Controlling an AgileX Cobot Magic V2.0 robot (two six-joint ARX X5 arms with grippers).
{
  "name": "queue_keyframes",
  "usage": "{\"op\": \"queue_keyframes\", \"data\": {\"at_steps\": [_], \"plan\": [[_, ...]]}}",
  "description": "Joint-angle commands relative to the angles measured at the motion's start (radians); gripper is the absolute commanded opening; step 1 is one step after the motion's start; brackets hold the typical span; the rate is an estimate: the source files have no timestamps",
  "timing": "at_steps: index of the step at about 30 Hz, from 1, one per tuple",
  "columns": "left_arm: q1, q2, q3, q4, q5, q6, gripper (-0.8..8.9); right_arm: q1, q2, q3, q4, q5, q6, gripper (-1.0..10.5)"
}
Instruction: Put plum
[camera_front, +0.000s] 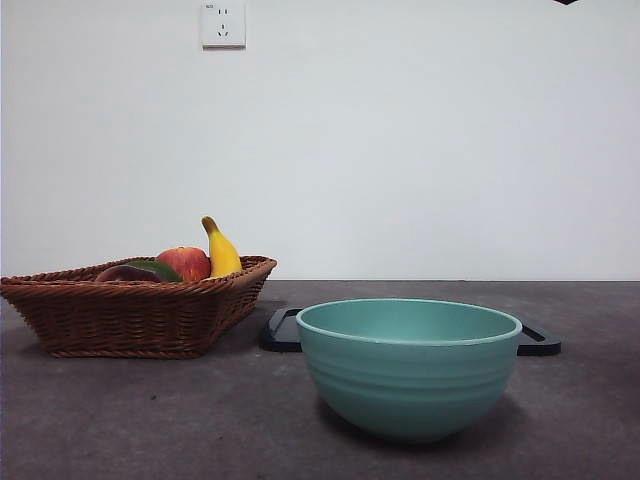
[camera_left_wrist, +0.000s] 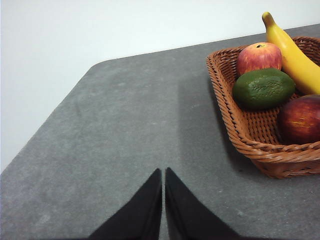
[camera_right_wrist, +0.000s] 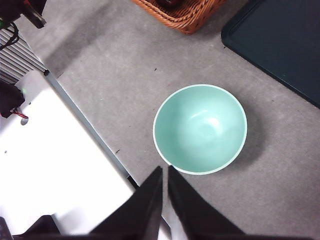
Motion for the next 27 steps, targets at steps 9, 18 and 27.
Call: {"op": "queue_keyframes", "data": {"at_steps": [9,18,27], "plan": [[0.003,-0.002,-0.02,-0.005,-0.004,0.0,0.08,0.01,0.008,0.014,0.012,0.0,-0.011,0.1],[0.003,-0.002,-0.02,-0.005,-0.004,0.0,0.08,0.01,0.008,0.014,0.04,0.0,-0.011,0.1],[0.003,-0.002,-0.02,-0.005,-0.004,0.0,0.08,-0.106,-0.042,0.008,0.108,0.001,-0.1,0.1]]}}
